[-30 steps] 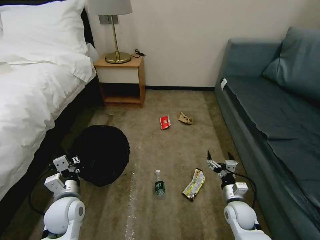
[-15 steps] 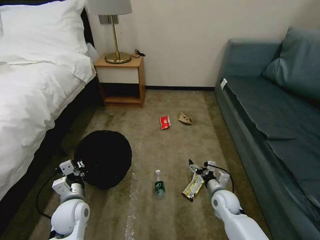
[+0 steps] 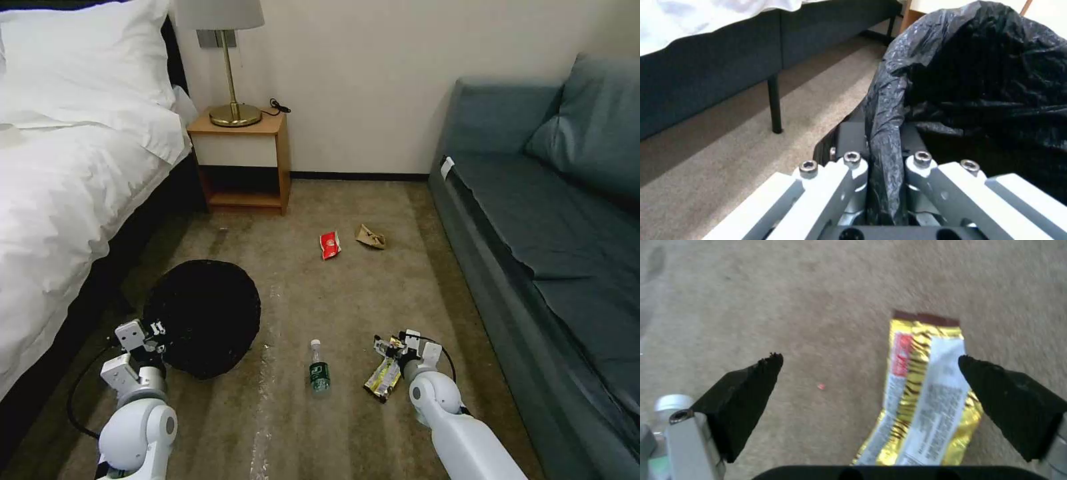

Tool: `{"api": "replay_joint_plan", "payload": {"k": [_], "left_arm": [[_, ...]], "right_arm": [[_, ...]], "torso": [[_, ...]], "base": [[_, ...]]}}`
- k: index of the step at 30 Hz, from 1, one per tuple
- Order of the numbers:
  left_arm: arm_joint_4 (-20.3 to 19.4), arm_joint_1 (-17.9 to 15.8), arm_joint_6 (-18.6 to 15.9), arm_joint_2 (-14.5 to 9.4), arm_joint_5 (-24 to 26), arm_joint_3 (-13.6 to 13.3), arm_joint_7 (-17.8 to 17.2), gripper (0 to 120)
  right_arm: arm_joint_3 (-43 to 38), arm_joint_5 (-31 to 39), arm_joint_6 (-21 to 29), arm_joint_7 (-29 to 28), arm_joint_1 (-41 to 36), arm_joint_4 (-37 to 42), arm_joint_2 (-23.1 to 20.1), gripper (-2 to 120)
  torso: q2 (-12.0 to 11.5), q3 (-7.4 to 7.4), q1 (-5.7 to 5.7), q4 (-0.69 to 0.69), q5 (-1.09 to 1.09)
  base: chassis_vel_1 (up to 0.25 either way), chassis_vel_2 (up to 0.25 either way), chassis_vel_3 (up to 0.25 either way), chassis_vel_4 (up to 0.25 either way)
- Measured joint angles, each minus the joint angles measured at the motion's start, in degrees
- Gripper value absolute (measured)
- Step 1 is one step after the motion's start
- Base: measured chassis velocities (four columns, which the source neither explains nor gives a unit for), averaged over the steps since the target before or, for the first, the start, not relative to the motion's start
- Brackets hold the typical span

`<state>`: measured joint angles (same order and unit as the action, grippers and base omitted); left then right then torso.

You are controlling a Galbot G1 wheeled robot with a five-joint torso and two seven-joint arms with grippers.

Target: Pick up the trash bin, then pick up the garbage on the floor and place it into the trash bin.

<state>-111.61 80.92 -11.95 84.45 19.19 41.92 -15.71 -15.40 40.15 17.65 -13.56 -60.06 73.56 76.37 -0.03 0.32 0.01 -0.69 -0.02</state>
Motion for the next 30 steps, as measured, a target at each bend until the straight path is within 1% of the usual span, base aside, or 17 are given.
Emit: {"api": "replay_joint_plan", "payload": {"k": [2, 9, 14, 16, 22, 30], "left_arm": [[-0.09, 0.25, 0.04, 0.00, -0.10, 0.00, 0.00, 4], [-0.40, 0.42, 0.17, 0.02, -0.17, 0.15, -0.04, 4], [-0.48, 0.69, 0.32, 0.13, -0.36, 0.15, -0.05, 4], [-0.69, 0.82, 0.40, 0.12, -0.42, 0.14, -0.05, 4], [-1.27, 1.11, 0.42, 0.07, -0.66, 0.21, 0.10, 4], [-1.78, 1.26, 0.42, 0.05, -0.81, 0.40, 0.13, 4]], "right_arm": [[-0.74, -0.74, 0.08, 0.40, -0.12, -1.26, 0.78, 100], [-1.55, -3.02, -0.23, 1.75, -0.42, -3.20, 1.28, 100], [-2.11, -4.74, -1.38, 2.88, -0.47, -5.02, 1.93, 100], [-2.77, -5.48, -1.23, 4.38, -0.48, -5.83, 2.28, 100], [-3.29, -6.13, -0.29, 4.87, 0.15, -7.92, 2.69, 100], [-3.59, -7.33, -1.22, 5.21, 1.46, -11.59, 3.43, 100]], "torso": [[0.00, 0.00, 0.00, 0.00, 0.00], [0.00, -0.01, 0.00, 0.00, 0.00], [0.00, 0.00, 0.00, 0.00, 0.00], [0.00, 0.00, 0.00, 0.00, 0.01], [0.00, -0.01, 0.00, 0.00, 0.00], [0.00, -0.01, 0.00, 0.00, 0.01]], "base": [[0.000, 0.000, 0.000, 0.000], [0.000, 0.000, 0.000, 0.000], [0.000, 0.000, 0.000, 0.000], [0.000, 0.000, 0.000, 0.000], [0.000, 0.000, 0.000, 0.000], [0.000, 0.000, 0.000, 0.000]]}}
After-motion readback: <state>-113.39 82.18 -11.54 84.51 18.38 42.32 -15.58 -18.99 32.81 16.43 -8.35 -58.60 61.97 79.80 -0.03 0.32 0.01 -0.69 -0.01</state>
